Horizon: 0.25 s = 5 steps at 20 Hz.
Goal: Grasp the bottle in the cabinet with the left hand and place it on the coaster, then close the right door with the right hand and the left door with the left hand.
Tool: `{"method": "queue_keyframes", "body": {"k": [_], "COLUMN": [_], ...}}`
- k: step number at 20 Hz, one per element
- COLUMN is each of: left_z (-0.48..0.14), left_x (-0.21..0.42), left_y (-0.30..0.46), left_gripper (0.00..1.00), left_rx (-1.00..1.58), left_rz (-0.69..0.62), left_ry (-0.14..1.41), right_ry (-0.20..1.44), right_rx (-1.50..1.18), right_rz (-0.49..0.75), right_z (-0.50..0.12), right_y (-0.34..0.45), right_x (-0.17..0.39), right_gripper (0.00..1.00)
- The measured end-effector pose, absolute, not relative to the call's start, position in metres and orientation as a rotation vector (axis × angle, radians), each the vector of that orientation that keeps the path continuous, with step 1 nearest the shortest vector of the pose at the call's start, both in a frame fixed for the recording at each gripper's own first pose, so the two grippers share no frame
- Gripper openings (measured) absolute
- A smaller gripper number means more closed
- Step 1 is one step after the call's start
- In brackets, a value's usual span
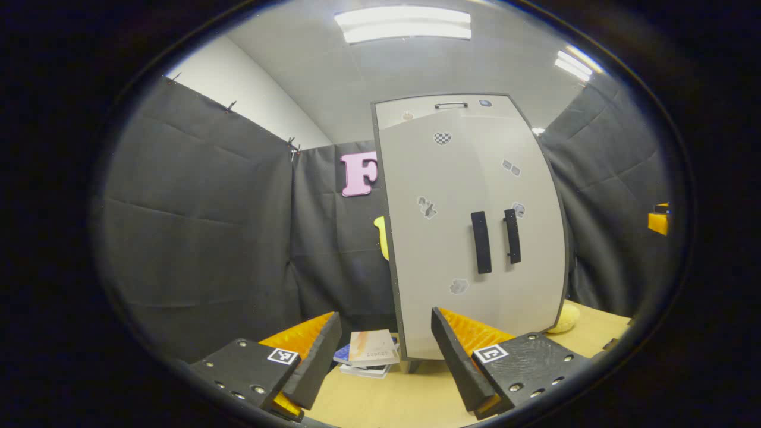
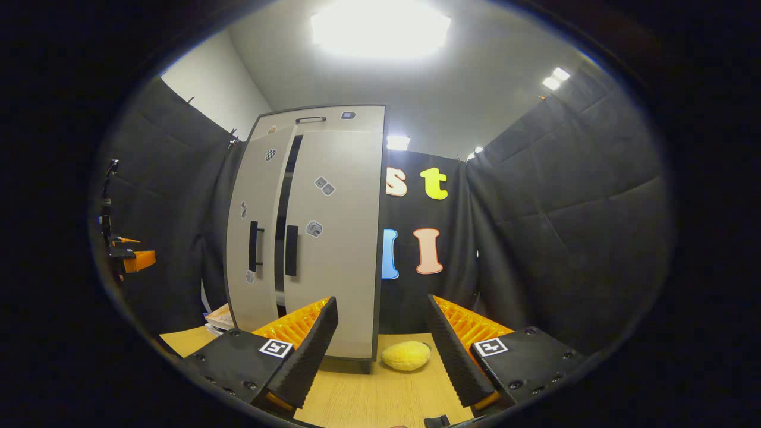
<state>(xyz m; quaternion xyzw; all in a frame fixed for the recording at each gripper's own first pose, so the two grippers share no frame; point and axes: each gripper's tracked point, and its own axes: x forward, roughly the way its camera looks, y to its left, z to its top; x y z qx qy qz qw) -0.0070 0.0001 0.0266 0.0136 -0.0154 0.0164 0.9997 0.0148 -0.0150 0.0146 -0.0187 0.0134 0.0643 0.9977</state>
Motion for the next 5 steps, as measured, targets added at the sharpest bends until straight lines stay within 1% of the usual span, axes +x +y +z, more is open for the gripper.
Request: {"method": "queue_keyframes", "body": {"k": [2, 3, 4, 5], "left_z": [0.027, 0.026, 0.025, 0.024], "left_x": [-0.016, -0.019, -0.023, -0.027], "left_y": [0.004, 0.005, 0.007, 0.010], "left_gripper": [0.91, 0.98, 0.98, 0.91], "left_rx": [0.031, 0.032, 0.032, 0.033], "left_rz": [0.027, 0.026, 0.025, 0.028], "left_ry": [-0.039, -0.037, -0.035, -0.035], "right_ry": [0.012, 0.012, 0.012, 0.012], "right_rx": [-0.026, -0.026, -0.029, -0.032], "right_rz": [0.135, 0.135, 0.135, 0.135], "right_z": [0.018, 0.019, 0.018, 0.018], "right_y": [-0.008, -0.005, -0.004, -0.002], "right_x": [0.010, 0.008, 0.007, 0.005], "right_gripper": [0.95, 0.95, 0.95, 0.95]}}
